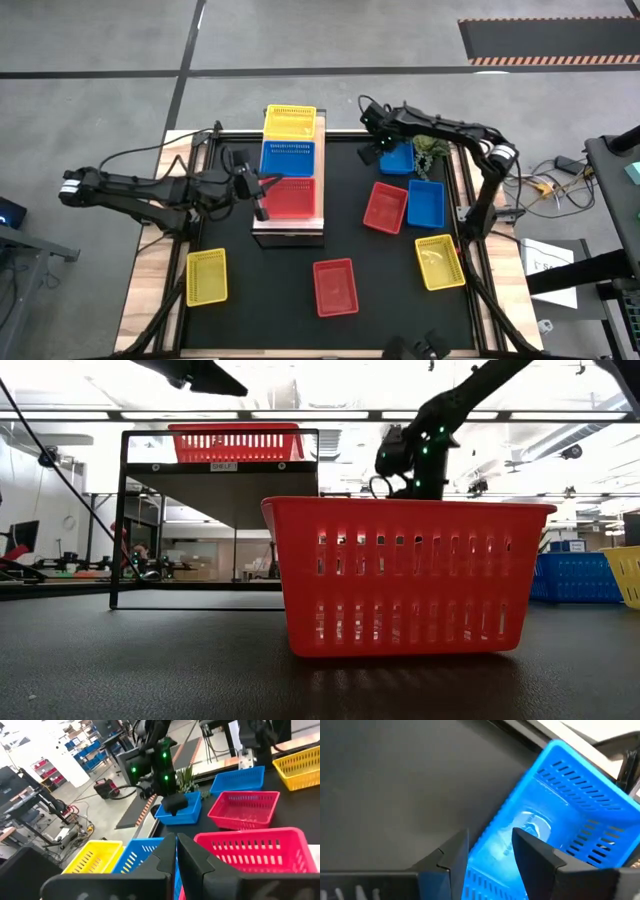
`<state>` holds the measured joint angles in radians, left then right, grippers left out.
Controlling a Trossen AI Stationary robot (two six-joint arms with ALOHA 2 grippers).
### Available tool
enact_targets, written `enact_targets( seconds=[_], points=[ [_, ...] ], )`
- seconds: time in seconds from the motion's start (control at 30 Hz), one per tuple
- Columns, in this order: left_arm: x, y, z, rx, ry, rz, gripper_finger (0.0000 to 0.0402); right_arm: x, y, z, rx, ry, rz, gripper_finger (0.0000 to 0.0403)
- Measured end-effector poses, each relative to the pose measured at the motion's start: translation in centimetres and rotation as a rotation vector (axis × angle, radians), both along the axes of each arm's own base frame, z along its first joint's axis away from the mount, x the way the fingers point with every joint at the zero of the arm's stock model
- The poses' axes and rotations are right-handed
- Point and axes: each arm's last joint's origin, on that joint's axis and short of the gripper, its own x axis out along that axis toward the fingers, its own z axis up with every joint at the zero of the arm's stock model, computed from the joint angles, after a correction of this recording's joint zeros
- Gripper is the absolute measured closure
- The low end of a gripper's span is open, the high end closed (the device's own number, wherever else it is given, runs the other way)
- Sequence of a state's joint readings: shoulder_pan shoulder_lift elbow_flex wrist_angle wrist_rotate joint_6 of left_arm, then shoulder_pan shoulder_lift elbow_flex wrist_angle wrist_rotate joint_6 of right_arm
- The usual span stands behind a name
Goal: Stack baskets on shelf by color
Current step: Stack the top blue bin on top of the blue bin on the shelf
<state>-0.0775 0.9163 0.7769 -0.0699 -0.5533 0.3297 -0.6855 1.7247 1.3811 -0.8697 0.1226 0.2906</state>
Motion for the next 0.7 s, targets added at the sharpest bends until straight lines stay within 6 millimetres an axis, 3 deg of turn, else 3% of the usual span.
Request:
enact_targets(
  seconds=[0.37,0.7],
  points=[
    [-0.7,-0.8,0.5,-0.007,-0.031,-0.039,0.0402,-0.5,0.3,-0.7,0.06,0.073,-0.004,0.0268],
    [-0.7,-0.8,0.5,-0.001,-0.027,-0.036,0.0402,0.0,2.5,-0.9,0.121,0.16,0.07,0.027]
  ],
)
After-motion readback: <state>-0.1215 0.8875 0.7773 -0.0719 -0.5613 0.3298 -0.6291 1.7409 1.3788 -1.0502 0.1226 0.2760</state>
